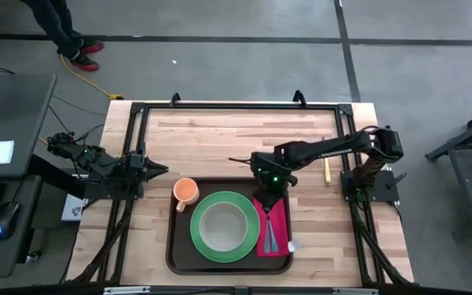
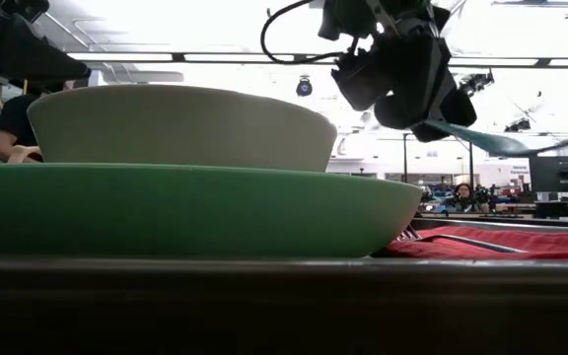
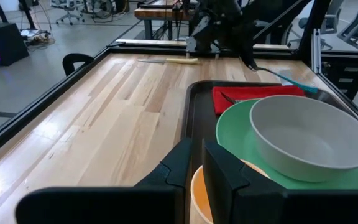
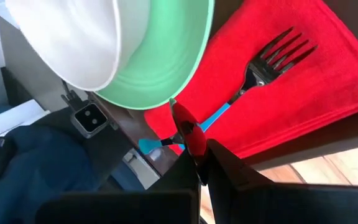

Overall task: Set up tray
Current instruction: Put the spoon on the table napkin to the left of the fork on the serving tray

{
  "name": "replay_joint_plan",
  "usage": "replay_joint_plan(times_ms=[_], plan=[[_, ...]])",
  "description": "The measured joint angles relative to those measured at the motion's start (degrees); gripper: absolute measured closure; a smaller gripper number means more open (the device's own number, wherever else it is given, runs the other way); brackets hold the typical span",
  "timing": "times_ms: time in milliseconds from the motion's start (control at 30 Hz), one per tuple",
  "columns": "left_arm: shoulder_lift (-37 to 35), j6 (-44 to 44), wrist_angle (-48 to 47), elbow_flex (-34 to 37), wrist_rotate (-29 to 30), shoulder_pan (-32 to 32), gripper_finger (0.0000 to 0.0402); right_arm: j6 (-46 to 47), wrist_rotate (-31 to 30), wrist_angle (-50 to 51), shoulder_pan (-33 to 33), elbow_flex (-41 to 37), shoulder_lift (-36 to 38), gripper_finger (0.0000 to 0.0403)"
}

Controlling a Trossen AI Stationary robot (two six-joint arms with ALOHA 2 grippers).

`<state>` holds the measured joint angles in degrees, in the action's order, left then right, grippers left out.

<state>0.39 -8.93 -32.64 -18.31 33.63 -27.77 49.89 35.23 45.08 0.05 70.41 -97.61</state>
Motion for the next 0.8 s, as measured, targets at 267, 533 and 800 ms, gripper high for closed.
replay_joint_plan(times_ms=[267,533,800], plan=[[0.02,0.00,-0.02,0.00,0.02,0.00,0.0332,-1.11,-0.12,-0.30,0.00,0.00,-2.43,0.0403],[0.02,0.02,-0.15,0.00,0.04,0.00,0.0332,-1.51,-1.18,-0.63,0.00,0.00,-3.49,0.0403],[0.02,0.02,-0.15,0.00,0.07,0.00,0.0332,-1.62,-1.96,-0.94,0.00,0.00,-3.66,0.0403]])
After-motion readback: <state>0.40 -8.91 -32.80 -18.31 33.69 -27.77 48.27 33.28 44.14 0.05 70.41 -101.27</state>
